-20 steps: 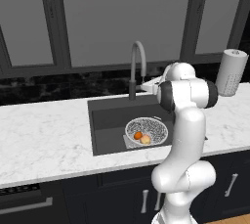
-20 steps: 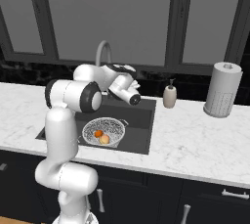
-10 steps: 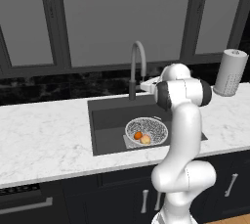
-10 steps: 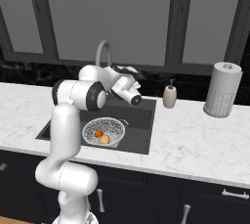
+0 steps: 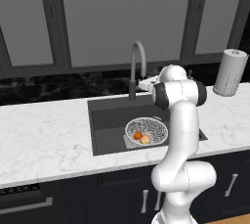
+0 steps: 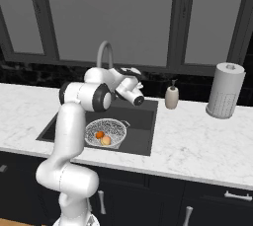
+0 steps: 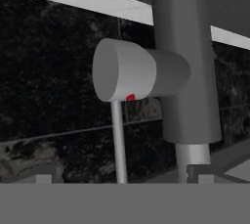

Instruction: Put the colander in the sink, put the peach, tangerine in the colander, and turn on the sink faucet and pour water over the colander.

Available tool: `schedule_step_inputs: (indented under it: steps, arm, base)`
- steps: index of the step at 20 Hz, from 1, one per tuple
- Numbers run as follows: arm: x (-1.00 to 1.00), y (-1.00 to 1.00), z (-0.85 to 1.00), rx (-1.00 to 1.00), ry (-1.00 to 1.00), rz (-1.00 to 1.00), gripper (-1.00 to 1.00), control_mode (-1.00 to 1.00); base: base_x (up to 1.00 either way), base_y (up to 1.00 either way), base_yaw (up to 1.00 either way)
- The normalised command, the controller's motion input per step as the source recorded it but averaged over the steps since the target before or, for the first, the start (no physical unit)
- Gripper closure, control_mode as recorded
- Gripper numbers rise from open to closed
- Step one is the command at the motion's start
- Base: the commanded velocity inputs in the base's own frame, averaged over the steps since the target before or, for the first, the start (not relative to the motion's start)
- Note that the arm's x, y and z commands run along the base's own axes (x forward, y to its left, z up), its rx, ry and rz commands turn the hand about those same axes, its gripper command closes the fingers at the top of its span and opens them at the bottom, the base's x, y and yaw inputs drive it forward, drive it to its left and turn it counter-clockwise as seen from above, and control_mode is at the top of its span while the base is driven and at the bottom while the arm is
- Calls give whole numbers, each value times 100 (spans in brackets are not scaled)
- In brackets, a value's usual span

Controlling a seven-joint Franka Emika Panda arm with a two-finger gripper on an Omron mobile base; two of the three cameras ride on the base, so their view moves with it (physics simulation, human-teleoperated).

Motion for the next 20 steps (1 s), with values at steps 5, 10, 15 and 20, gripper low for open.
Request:
schedule_step_inputs:
  steps: [5, 10, 15, 20]
  arm:
    - [29, 0, -14, 2, -3, 0, -100, -100]
    - [26, 0, -16, 2, -4, 0, -100, -100]
    - [16, 0, -5, 2, -6, -3, 100, -100]
    - [12, 0, 0, 1, -6, -8, 100, -100]
  base:
    - [0, 0, 0]
    - [0, 0, 0]
    - [0, 0, 0]
    - [0, 0, 0]
